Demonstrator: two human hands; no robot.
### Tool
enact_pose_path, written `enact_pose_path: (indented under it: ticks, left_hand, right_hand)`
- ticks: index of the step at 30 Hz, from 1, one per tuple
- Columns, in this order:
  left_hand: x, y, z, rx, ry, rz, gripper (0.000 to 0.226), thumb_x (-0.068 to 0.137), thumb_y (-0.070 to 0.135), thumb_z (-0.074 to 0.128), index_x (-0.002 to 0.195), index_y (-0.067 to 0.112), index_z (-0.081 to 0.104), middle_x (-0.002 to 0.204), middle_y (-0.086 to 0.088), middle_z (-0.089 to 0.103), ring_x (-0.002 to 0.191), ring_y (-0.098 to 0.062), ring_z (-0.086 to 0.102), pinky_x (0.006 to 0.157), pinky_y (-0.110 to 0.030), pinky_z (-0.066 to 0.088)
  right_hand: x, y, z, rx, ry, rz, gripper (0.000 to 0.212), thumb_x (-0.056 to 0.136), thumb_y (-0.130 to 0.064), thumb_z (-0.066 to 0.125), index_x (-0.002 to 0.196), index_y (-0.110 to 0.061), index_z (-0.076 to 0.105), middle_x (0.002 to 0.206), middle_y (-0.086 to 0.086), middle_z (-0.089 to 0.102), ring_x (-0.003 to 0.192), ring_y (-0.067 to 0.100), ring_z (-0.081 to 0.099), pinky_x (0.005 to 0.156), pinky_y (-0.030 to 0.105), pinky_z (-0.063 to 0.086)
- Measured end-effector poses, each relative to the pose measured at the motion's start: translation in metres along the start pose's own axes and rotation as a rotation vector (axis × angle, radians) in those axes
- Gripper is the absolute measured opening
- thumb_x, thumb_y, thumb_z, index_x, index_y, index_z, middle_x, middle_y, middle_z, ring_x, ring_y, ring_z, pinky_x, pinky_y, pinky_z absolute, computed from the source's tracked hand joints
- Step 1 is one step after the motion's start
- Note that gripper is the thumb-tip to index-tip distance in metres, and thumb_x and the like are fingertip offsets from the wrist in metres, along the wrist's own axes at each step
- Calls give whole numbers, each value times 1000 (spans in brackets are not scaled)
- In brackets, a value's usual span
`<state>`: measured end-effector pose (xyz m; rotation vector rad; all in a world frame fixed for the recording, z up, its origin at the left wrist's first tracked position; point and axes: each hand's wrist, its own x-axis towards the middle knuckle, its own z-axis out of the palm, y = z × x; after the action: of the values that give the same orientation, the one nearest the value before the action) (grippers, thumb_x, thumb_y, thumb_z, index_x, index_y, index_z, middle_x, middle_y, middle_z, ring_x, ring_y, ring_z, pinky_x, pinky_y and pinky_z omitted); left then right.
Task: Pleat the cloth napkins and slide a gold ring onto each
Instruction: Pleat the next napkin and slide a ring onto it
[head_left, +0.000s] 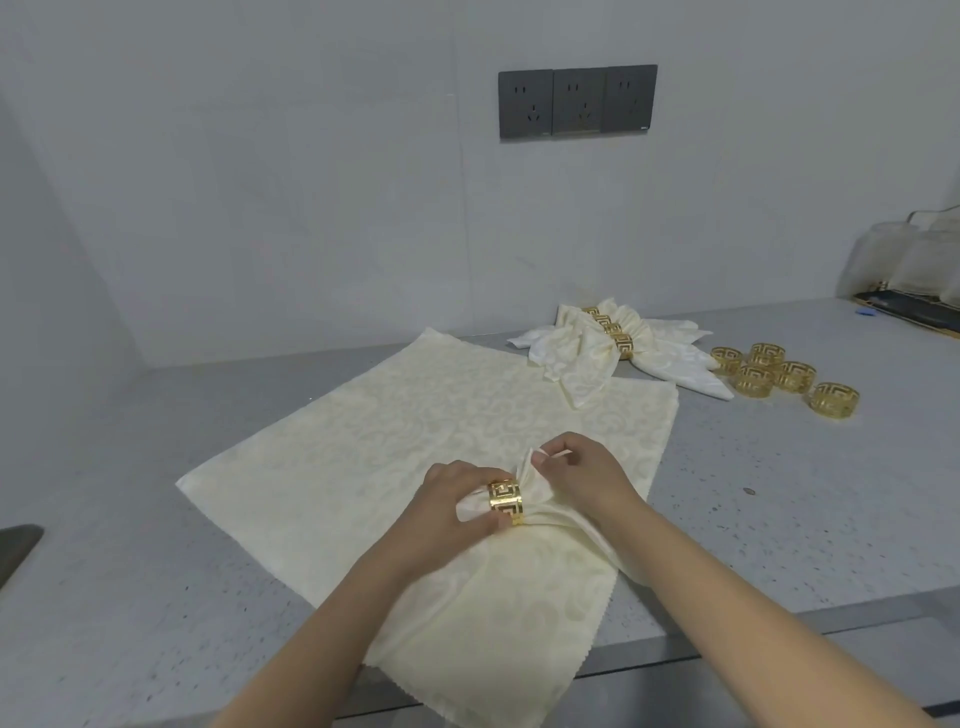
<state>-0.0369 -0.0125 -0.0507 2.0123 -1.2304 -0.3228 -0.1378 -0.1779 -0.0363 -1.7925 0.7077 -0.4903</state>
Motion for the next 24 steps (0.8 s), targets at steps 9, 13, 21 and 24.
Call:
enact_pose_path:
  ticks: [9,13,21,24]
  left_hand:
    - [-6,6,0,-38,222,-276,49,90,50,54,132,24,48,127,4,44,122,-13,42,101,-27,35]
    - [-8,7,-13,229,189,-458,45,99,49,28,69,18,42,71,4,49,69,-16,48,62,-30,36]
    - [10,20,-21,-216,180,-452,30,97,51,40,95,21,48,86,7,53,72,-9,51,63,-26,39]
    - [29,28,-15,-500,217,-396,31,87,41,64,110,23,53,104,0,64,89,-17,65,78,-34,53]
  right_hand:
    - [-5,13,4,-5,14,-33,16,92,-34,57,96,-20,64,90,-5,64,79,8,57,63,16,39]
    - [-10,16,6,-19,50,-50,22,92,-32,57,77,-17,59,74,-3,56,68,10,51,58,16,36]
    - [-11,4,-7,186,182,-49,13,91,-36,60,90,-25,64,92,-9,64,80,6,56,66,20,40]
    - [-3,0,-22,205,241,-50,18,91,-38,59,91,-21,64,94,-13,62,88,7,55,67,16,38]
